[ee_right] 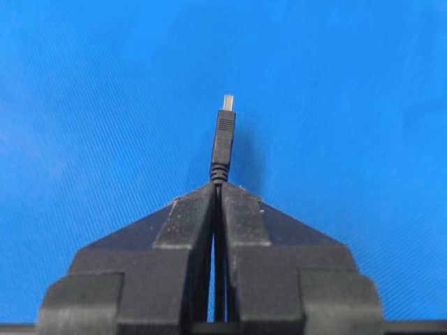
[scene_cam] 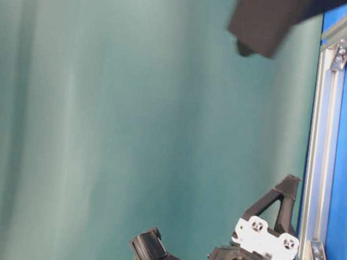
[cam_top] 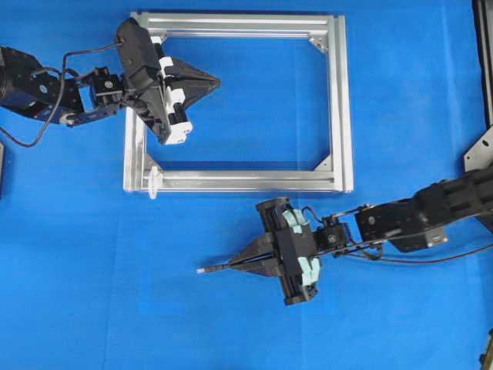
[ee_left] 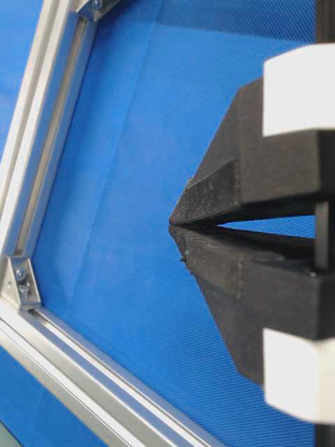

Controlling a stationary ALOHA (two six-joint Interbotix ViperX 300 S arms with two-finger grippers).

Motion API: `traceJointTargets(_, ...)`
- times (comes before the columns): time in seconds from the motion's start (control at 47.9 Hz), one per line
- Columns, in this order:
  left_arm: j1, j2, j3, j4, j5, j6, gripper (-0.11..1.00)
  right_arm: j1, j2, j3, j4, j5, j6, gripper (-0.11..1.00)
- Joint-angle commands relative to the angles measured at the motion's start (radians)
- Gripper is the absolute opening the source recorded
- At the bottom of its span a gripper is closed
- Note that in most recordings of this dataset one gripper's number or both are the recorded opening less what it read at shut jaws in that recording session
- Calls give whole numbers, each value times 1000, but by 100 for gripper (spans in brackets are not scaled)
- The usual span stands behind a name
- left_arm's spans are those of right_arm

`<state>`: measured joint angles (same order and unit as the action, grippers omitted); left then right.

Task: Insert the wire through the string loop located on the left side.
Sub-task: 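Lift the USB plug with the right gripper and carry it leftward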

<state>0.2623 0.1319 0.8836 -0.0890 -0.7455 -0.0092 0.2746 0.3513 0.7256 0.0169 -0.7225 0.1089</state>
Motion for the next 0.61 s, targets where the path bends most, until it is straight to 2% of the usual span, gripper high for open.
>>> traceJointTargets(0.0,-2,-29,-9,3,-6,-2,0,-2,-91,-2,-2,34,-6,0)
traceJointTargets(0.271,-3,-29,-6,3,-5,-3,0,-12,-233,0,-2,192,-34,0)
traceJointTargets(0.585,-5,-29,-6,3,-6,-3,0,-18,-304,2,-2,236,-43,0)
